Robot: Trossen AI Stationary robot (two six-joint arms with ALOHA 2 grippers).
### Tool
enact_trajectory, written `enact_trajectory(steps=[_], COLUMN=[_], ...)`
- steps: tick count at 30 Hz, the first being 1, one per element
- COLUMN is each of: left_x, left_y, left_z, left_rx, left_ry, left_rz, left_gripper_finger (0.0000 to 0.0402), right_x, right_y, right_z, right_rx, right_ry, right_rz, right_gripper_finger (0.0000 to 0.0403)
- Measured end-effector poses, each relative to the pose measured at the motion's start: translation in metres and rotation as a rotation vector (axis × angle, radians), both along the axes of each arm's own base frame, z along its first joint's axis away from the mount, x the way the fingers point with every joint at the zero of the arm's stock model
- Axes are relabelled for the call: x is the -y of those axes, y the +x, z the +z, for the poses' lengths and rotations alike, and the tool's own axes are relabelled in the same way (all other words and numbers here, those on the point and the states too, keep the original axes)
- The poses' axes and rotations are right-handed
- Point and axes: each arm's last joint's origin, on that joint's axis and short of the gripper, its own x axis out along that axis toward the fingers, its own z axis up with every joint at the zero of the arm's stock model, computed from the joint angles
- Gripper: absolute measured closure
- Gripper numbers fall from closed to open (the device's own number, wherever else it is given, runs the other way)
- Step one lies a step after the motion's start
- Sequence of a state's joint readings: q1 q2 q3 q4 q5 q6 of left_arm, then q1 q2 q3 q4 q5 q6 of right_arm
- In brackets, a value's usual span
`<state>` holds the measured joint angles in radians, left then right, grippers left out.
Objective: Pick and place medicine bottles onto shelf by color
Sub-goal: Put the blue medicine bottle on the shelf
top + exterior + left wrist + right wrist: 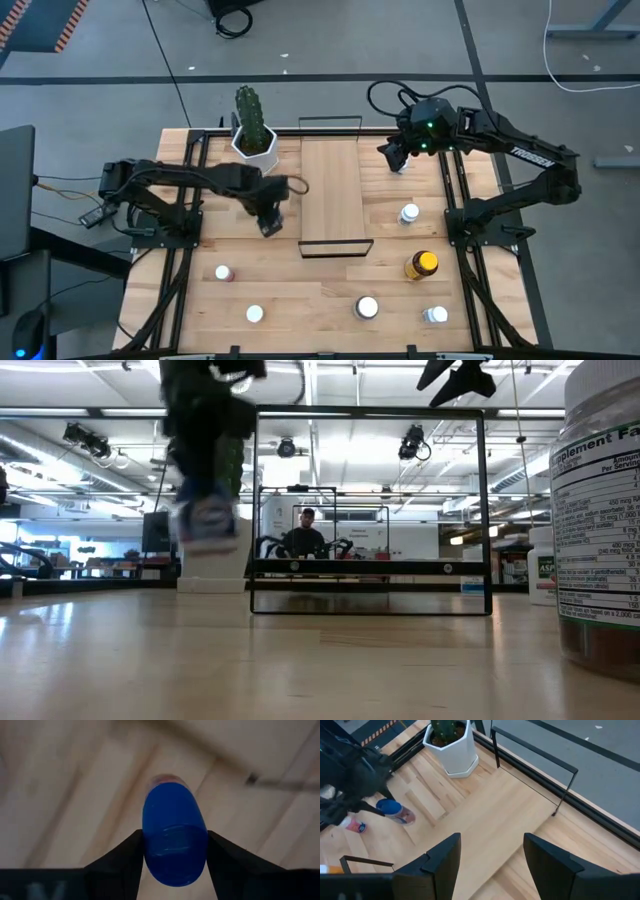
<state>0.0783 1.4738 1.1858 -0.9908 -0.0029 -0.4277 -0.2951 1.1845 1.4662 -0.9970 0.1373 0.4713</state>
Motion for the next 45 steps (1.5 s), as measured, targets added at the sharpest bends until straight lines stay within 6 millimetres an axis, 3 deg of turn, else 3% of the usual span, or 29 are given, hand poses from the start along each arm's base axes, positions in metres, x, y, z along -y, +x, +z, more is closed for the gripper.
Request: enact_trajectory(steps=[7, 14, 19, 25, 32, 38, 45], left_x=[-0.017, -0.025, -0.026, -0.013, 0.016, 0.035, 0.037], left_y=[0.02, 0.057, 0.088, 0.118, 0.13, 0.138, 0.139], left_z=[0.05, 0.065, 0.063, 0.051, 0.027, 0.022, 0.021], left_rx=[0.18, 0.035, -0.044, -0.06, -0.128, -0.093, -0.089], left_ry=[0.102, 0.122, 0.091, 0.049, -0.008, -0.004, 0.02], left_rz=[-0.116, -0.26, -0.295, -0.314, -0.374, -0.41, -0.451], left_gripper_finger=[0.0209, 0.0214, 0.0202, 0.0207, 0.0196, 0.0204, 0.0192], right_x=[-0.004, -0.015, -0.022, -0.026, -0.028, -0.029, -0.029], right_y=[-0.014, -0.048, -0.069, -0.081, -0.083, -0.085, -0.086], right_z=[0.009, 0.018, 0.02, 0.019, 0.016, 0.014, 0.013], right_rx=[0.075, 0.113, 0.11, 0.087, 0.05, 0.006, -0.014], right_ry=[0.048, 0.077, 0.108, 0.14, 0.159, 0.144, 0.141], right_rz=[-0.056, -0.075, -0.099, -0.097, -0.041, -0.006, 0.003], right_gripper_finger=[0.018, 0.018, 0.018, 0.018, 0.018, 0.018, 0.018])
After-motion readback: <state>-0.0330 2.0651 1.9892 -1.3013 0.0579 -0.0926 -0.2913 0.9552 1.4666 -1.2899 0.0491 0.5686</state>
